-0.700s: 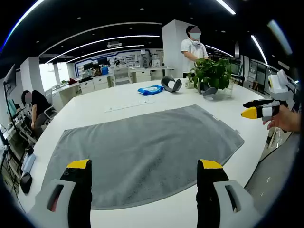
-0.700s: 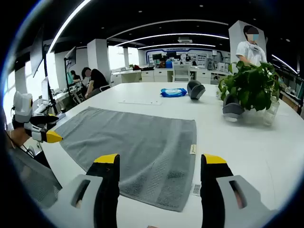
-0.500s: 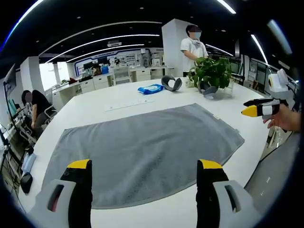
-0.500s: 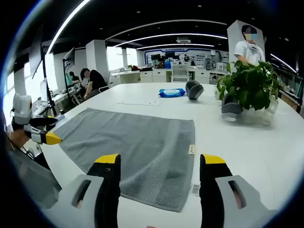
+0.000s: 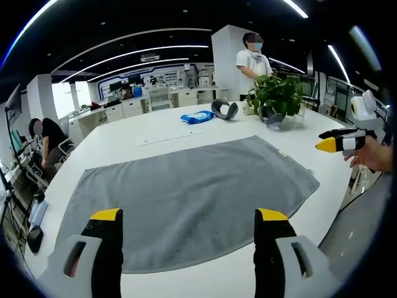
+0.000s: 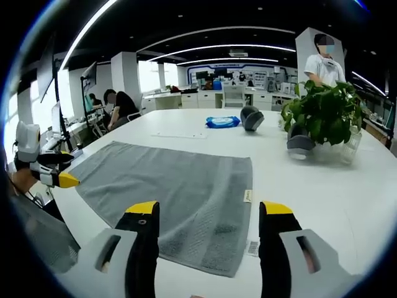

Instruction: Fold the towel on the table until its edges align and the towel forms a compact rectangular stack.

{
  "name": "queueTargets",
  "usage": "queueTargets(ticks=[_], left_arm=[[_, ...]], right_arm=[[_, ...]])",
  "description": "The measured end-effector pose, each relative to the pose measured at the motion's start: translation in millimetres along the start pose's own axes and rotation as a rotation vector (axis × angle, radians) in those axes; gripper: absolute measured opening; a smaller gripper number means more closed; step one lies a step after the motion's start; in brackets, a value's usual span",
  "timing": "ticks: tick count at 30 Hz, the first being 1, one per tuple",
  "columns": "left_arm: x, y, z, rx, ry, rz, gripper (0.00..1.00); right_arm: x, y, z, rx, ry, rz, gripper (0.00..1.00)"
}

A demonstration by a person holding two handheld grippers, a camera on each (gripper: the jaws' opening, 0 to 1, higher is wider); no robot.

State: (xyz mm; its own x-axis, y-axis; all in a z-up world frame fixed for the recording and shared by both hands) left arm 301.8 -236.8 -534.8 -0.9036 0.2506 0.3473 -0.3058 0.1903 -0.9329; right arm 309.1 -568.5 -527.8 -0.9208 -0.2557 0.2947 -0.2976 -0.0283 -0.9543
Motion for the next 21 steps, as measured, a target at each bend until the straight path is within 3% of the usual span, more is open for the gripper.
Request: queueTargets(ticks=[21], left_arm=[[-0.1,2.6,0.3,-0.008,0.004,-0.017,0.85]], right_arm=[[0.0,1.0,0.7,0.005,0.002,-0.006,0.62]])
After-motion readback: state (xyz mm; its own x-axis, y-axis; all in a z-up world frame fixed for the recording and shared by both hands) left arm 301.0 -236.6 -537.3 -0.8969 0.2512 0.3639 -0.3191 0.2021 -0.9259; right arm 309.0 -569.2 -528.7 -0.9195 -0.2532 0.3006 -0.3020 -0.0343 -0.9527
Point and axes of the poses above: the point that each gripper's makers call its tool centre point, and the gripper's own axes: x roughly backward along the fingers, z roughly to its right, y roughly out of its underside, the point moved 2 cm from there along x, roughly backward along the fingers, and after that the axes turned 10 degrees about z, right-handed, at the moved point
